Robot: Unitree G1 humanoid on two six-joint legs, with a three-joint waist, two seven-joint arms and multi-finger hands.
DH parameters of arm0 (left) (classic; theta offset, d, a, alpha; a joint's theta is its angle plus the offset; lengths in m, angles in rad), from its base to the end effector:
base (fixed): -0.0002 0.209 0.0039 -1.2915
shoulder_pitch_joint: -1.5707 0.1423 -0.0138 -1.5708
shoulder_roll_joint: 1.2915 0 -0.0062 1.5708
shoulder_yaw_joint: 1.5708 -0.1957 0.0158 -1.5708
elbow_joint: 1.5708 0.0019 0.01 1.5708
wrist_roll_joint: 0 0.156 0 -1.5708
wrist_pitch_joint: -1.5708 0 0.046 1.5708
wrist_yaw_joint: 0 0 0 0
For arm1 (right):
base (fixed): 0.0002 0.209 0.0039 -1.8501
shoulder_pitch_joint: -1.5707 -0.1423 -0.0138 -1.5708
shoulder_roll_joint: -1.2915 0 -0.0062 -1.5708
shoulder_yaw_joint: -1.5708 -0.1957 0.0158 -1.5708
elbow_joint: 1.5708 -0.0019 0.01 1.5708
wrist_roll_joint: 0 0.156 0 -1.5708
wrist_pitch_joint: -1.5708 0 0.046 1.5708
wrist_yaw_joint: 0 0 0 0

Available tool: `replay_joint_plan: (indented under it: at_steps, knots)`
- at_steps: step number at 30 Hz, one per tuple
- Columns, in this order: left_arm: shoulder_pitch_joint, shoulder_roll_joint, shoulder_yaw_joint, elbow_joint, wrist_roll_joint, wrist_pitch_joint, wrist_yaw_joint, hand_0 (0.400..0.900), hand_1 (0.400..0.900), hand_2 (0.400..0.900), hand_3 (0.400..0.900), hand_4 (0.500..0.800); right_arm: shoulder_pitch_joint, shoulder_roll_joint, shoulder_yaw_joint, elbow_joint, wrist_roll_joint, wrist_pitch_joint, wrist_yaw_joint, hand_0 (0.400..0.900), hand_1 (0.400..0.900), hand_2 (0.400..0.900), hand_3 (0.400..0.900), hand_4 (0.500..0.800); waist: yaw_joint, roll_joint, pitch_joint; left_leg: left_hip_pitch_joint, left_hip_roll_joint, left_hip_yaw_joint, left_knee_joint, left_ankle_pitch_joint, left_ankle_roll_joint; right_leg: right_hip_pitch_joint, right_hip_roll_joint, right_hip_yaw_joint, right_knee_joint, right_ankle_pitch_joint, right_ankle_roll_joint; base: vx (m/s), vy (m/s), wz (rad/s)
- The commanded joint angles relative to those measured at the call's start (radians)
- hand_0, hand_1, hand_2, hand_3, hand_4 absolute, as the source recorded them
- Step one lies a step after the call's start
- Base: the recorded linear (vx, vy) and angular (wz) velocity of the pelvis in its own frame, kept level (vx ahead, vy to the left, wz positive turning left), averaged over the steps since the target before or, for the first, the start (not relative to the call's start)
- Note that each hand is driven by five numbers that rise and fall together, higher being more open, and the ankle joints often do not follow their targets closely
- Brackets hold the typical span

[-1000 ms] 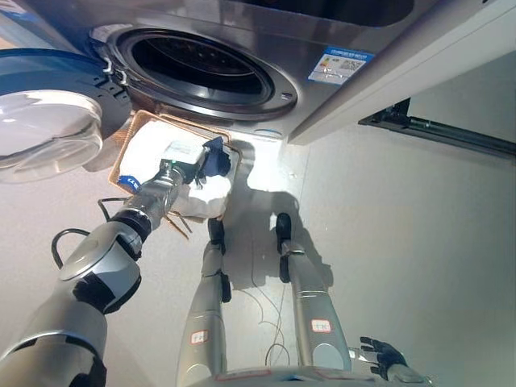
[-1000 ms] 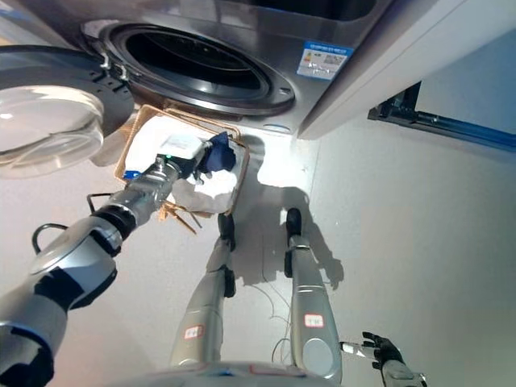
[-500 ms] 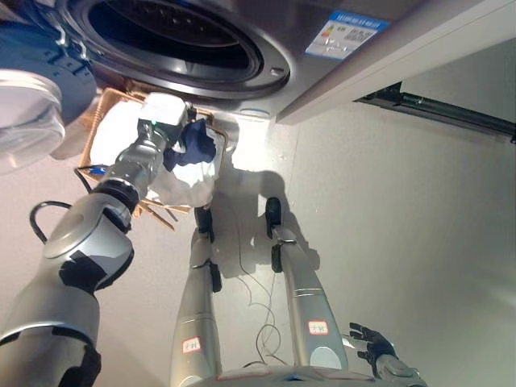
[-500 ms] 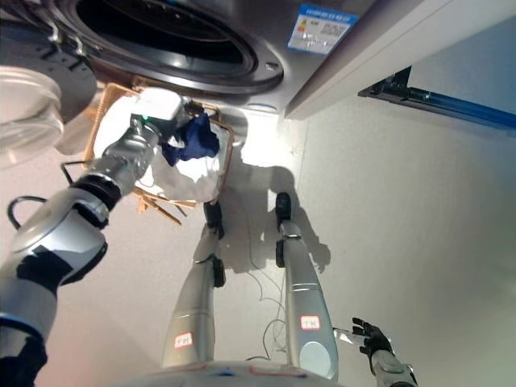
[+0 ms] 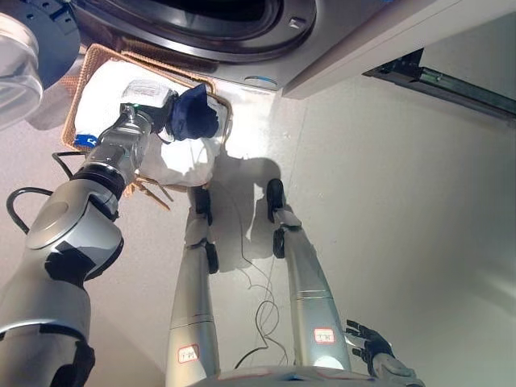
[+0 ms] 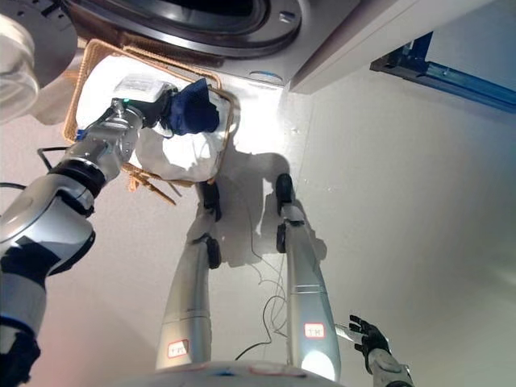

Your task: Put the clothes in the basket into the washing machine.

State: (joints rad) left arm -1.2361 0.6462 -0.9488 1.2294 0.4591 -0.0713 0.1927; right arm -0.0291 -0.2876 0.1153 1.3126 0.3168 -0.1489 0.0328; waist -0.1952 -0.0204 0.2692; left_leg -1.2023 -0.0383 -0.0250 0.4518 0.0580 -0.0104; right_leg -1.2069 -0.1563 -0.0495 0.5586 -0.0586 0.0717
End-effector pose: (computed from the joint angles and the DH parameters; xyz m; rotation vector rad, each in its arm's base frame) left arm 0.3931 0.2446 0.1880 1.7350 -0.0364 0.0728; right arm 0.0796 -0.2538 -0.1376 -0.0539 1.1049 -0.2509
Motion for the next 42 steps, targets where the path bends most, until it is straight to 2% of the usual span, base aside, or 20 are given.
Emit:
replay_joint_plan:
  at_steps: [1,4,11,18,24,25,26,27,32,42]
  knots:
    - [-0.110,0.032,0.026,-0.010,-0.059,-0.016,0.030,0.900,0.900,0.900,0.900,0.800,0.128,-0.040,0.039,0.014,0.040,0.059,-0.013,0.900,0.900,0.900,0.900,0.800,-0.010,0.028,0.027,0.008,-0.065,0.039,0.122,-0.211,0.066,0.036,0.034,0.005,-0.111,0.072,-0.036,-0.01,0.021,0.03]
    - [-0.126,0.019,0.029,-0.010,-0.066,-0.019,0.037,0.900,0.900,0.900,0.900,0.800,0.114,-0.046,0.040,0.022,0.041,0.057,-0.018,0.900,0.900,0.900,0.900,0.800,-0.008,0.034,0.029,-0.005,-0.072,0.040,0.120,-0.211,0.069,0.024,0.036,0.009,-0.115,0.070,-0.039,0.00,0.000,0.00]
    - [-0.141,-0.037,0.078,0.005,-0.108,-0.011,0.067,0.900,0.900,0.900,0.900,0.800,0.109,-0.039,0.048,0.006,0.041,0.047,-0.024,0.900,0.900,0.900,0.900,0.800,-0.014,0.040,0.046,-0.011,-0.080,0.049,0.095,-0.203,0.075,0.015,0.035,0.021,-0.133,0.071,-0.038,0.01,0.003,-0.02]
    - [-0.143,-0.084,0.159,0.005,-0.191,-0.007,0.092,0.900,0.900,0.900,0.900,0.800,0.120,-0.035,0.054,0.005,0.048,0.042,-0.022,0.900,0.900,0.900,0.900,0.800,-0.018,0.044,0.060,-0.010,-0.082,0.056,0.085,-0.202,0.080,0.009,0.040,0.030,-0.140,0.076,-0.034,0.01,0.000,-0.02]
    - [-0.160,-0.119,0.164,0.025,-0.204,-0.001,0.113,0.900,0.900,0.900,0.900,0.800,0.105,-0.030,0.067,0.004,0.055,0.040,-0.032,0.900,0.900,0.900,0.900,0.800,-0.021,0.042,0.071,-0.003,-0.080,0.060,0.069,-0.200,0.084,0.014,0.044,0.030,-0.158,0.080,-0.030,0.01,-0.010,-0.04]
    - [-0.161,-0.121,0.165,0.027,-0.203,0.000,0.117,0.814,0.814,0.814,0.814,0.748,0.103,-0.029,0.069,0.003,0.056,0.037,-0.034,0.900,0.900,0.900,0.900,0.800,-0.023,0.041,0.073,-0.004,-0.080,0.060,0.071,-0.201,0.086,0.013,0.045,0.030,-0.158,0.082,-0.029,0.02,-0.006,-0.08]
    - [-0.163,-0.121,0.162,0.028,-0.200,0.000,0.120,0.427,0.427,0.427,0.427,0.516,0.103,-0.030,0.069,0.001,0.056,0.036,-0.035,0.900,0.900,0.900,0.900,0.800,-0.025,0.041,0.073,-0.005,-0.080,0.060,0.070,-0.201,0.087,0.012,0.046,0.030,-0.159,0.082,-0.030,0.01,-0.001,-0.08]
    - [-0.162,-0.120,0.160,0.027,-0.197,-0.001,0.120,0.400,0.400,0.400,0.400,0.500,0.103,-0.032,0.069,0.002,0.056,0.033,-0.036,0.900,0.900,0.900,0.900,0.800,-0.026,0.040,0.074,-0.008,-0.080,0.060,0.072,-0.201,0.088,0.010,0.047,0.030,-0.159,0.083,-0.029,0.01,-0.003,-0.05]
    - [-0.155,-0.113,0.155,0.019,-0.186,0.000,0.123,0.400,0.400,0.400,0.400,0.500,0.108,-0.038,0.063,-0.004,0.061,0.027,-0.034,0.900,0.900,0.900,0.900,0.800,-0.026,0.042,0.072,-0.007,-0.080,0.062,0.066,-0.200,0.090,0.010,0.049,0.030,-0.164,0.088,-0.027,0.00,0.000,0.00]
    - [-0.111,-0.104,0.190,0.004,-0.175,0.003,0.158,0.400,0.400,0.400,0.400,0.500,0.090,-0.039,0.070,-0.011,0.064,0.013,-0.034,0.900,0.900,0.900,0.900,0.800,-0.020,0.042,0.064,0.019,-0.076,0.054,0.059,-0.195,0.089,0.031,0.060,0.026,-0.164,0.091,-0.033,0.00,-0.002,0.00]
